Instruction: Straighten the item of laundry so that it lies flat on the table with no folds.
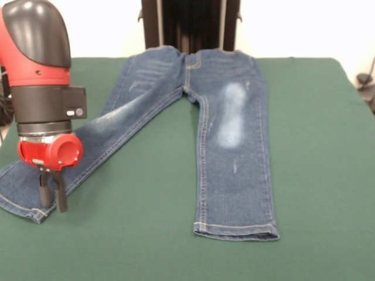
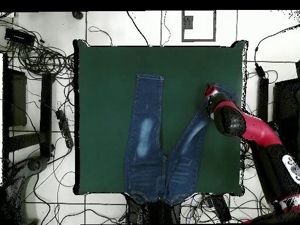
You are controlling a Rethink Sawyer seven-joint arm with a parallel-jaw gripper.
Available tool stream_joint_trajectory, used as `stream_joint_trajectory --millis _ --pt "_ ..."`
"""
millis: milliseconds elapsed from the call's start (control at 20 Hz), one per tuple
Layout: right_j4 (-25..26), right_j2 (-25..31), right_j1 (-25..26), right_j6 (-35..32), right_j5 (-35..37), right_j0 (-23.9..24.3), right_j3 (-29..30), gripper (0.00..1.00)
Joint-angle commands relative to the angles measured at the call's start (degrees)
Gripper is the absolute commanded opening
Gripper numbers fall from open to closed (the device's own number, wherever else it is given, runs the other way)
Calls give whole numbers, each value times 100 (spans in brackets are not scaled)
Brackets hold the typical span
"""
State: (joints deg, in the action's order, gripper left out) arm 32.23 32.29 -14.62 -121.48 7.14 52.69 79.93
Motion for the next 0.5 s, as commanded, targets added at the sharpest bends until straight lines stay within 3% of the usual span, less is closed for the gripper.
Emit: stream_joint_trajectory --millis 50,500 --pt "437 330 1138 811 374 -2 -491 100" --pt "412 843 1452 999 504 158 -556 100"
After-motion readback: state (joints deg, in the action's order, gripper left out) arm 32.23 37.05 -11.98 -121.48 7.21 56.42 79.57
